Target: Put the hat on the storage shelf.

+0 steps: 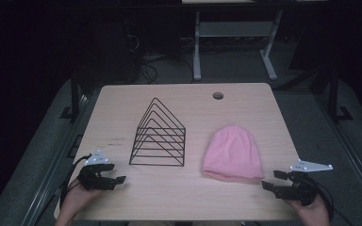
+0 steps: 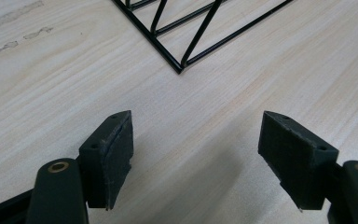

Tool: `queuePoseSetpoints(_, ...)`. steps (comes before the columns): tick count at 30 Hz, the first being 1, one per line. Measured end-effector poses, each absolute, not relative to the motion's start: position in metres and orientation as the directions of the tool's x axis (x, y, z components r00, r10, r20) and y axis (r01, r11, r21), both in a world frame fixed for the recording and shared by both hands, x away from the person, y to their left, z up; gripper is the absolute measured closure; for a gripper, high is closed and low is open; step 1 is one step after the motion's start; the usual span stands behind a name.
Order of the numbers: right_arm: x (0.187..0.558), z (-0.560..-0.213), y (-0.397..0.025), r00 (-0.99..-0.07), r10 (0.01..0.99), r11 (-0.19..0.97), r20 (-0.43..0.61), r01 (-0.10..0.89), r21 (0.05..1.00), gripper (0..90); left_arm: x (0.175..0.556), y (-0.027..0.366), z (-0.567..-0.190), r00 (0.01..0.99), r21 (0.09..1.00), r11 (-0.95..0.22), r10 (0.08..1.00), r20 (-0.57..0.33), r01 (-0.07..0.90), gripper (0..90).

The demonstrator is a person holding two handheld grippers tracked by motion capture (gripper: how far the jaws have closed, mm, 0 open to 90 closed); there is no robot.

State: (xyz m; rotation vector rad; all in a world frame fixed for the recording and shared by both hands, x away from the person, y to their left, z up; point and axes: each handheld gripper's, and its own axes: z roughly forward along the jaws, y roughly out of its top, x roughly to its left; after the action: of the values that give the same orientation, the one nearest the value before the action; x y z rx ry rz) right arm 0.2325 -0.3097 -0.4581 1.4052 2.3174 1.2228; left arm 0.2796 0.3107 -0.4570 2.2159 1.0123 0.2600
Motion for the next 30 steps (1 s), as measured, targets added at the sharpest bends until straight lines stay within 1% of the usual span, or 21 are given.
queuePoseSetpoints(6,0.234,-0.458,-0.312,-0.538,0.803,0.218,0.258,0.667,0.713,25.3,0.28,0.309,-0.458,0.685,0.647,-0.477,0.722,-0.098,0.595,26.6)
queuePoseSetpoints(11,0.238,-0.45,-0.311,-0.545,0.8,0.224,0.249,0.658,0.719,24.0,0.28,0.313,-0.458,0.681,0.653,-0.472,0.727,-0.092,0.592,26.5)
queuePoseSetpoints(15,0.246,-0.441,-0.309,-0.555,0.792,0.234,0.254,0.66,0.714,23.9,0.278,0.315,-0.456,0.679,0.66,-0.457,0.726,-0.111,0.596,26.0)
queuePoseSetpoints(20,0.258,-0.432,-0.303,-0.578,0.779,0.276,0.243,0.665,0.694,20.9,0.278,0.315,-0.456,0.672,0.661,-0.45,0.732,-0.112,0.6,25.9)
queuePoseSetpoints(30,0.282,-0.418,-0.296,-0.602,0.763,0.323,0.234,0.669,0.669,19.8,0.28,0.316,-0.457,0.675,0.662,-0.452,0.729,-0.112,0.598,25.8)
